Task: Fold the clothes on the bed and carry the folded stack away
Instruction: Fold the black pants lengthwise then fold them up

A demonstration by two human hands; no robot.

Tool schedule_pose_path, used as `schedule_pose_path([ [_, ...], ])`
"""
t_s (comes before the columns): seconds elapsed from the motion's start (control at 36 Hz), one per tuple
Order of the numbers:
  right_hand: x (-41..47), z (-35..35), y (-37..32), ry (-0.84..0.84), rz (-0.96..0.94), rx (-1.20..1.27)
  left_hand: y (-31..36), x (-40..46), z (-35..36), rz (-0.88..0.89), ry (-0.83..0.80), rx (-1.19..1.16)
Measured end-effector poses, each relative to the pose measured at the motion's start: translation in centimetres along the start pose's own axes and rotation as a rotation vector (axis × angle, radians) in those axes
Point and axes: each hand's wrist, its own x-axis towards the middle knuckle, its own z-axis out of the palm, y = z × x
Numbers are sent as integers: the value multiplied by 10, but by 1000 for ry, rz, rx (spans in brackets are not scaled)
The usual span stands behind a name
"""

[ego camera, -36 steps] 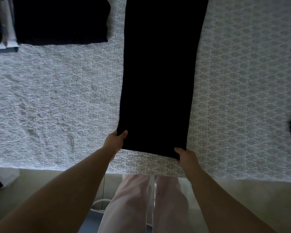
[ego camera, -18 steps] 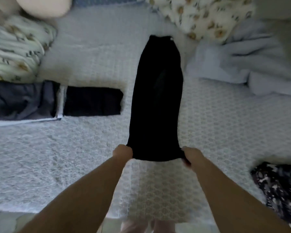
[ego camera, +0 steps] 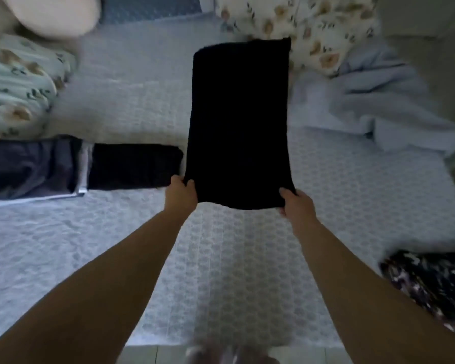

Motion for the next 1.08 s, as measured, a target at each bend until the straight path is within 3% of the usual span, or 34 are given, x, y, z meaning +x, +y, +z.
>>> schedule_pose_path([
  [0.11,-11,-6,101,-107,304,-166,-94,-24,49,-192,-159,180],
  [0.25,-33,-11,151,-176,414,-355,-161,-66,77,-341,-311,248],
  [0.39,-36,-12,167,-138,377,-390,-179,-82,85,-279,-276,168],
  [0.5,-33,-10,171,-100,348,-403,-180,-77,82,-148,-345,159],
  [0.69,-37,-4,205,43,409,-309,-191,-71,83,-295,-451,-33],
  [0.92,-45,-5,256,-144,651,-403,-239,-112,94,-360,-357,27],
  [1.08,-47,-11,268,-186,781,-366,-250,-114,101,-444,-424,154],
])
